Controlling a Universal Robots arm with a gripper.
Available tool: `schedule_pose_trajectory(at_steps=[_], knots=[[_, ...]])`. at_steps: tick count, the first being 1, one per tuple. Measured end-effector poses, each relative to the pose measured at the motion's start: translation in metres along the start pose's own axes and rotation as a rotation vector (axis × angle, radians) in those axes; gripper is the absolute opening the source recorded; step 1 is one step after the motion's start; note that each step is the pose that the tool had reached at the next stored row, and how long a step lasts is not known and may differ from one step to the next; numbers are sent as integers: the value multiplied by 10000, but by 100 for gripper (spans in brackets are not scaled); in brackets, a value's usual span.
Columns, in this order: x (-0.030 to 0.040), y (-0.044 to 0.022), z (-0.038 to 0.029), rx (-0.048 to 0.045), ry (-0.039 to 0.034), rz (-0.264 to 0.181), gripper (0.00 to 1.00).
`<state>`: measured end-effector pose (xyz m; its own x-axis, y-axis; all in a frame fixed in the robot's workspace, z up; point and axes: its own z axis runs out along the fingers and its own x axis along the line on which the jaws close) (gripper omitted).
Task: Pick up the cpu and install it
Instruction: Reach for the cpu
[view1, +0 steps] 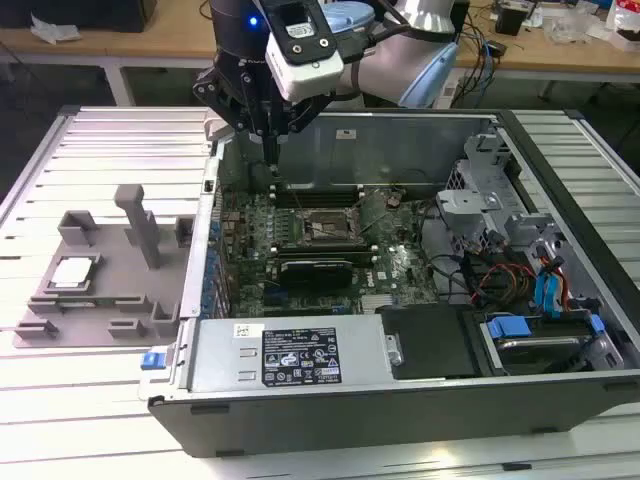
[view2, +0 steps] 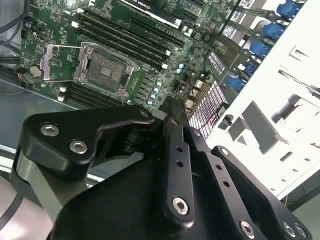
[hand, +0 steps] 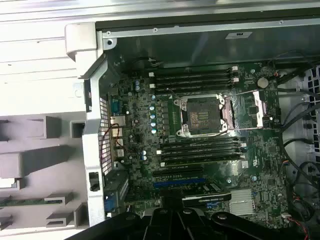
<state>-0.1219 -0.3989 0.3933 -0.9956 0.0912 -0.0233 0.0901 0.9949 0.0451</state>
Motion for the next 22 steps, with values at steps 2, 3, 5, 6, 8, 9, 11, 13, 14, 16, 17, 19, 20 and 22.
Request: schedule_pose_trajectory(at_steps=[2,3,5,6,8,9,11,13,14,16,17,19,20,22], knots=[[0,0,0,1,-1,3,11],[0,0,0,1,0,3,11],[0,0,0,1,0,5,11],[0,0,0,1,-1,5,11],[0,0,0,1,-1,6,11],[0,0,0,1,-1,7,11],[0,0,0,1,-1,8,11],[9,0,0,0,-1,11,11],[32,-3,-1,0,-1,12,11],[55,-5,-1,0,-1,12,11],[63,-6,-2,0,0,13,11],[75,-7,-2,1,-1,13,11],[81,-7,-2,0,-1,13,11],[89,-8,-2,0,-1,14,11]])
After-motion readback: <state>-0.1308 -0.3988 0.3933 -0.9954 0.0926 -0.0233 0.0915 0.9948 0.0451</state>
